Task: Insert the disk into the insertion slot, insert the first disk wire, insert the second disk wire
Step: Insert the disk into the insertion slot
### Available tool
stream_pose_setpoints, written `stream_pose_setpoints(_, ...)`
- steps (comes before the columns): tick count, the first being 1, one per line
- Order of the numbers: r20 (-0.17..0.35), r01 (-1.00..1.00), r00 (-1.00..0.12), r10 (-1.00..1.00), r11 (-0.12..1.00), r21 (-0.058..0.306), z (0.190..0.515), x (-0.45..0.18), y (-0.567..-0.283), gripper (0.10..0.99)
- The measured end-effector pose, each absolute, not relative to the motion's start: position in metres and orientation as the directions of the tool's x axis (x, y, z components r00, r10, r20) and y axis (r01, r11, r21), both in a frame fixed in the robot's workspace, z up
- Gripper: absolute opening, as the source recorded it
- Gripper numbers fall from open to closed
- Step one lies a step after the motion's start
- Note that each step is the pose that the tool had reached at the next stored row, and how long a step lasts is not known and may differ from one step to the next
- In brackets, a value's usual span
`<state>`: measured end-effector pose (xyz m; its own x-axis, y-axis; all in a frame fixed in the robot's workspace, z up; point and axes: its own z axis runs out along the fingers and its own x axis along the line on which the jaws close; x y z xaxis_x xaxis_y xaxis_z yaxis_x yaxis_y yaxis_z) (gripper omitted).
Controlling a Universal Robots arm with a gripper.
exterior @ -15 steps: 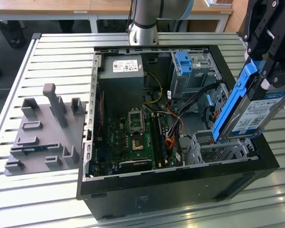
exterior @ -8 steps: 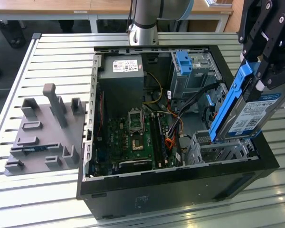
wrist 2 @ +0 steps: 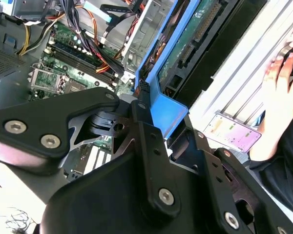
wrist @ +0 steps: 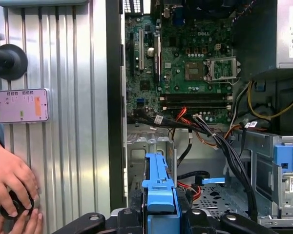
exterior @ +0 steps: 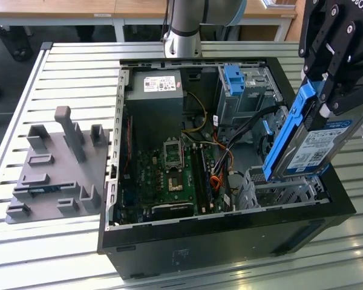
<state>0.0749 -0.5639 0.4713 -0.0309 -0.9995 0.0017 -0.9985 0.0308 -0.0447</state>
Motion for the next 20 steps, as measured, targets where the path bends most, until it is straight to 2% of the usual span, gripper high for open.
stream_pose_setpoints(20,0.002,-0.998,-0.036,-0.999,0.036,-0.044,0.457,0.069,-0.555,0.369)
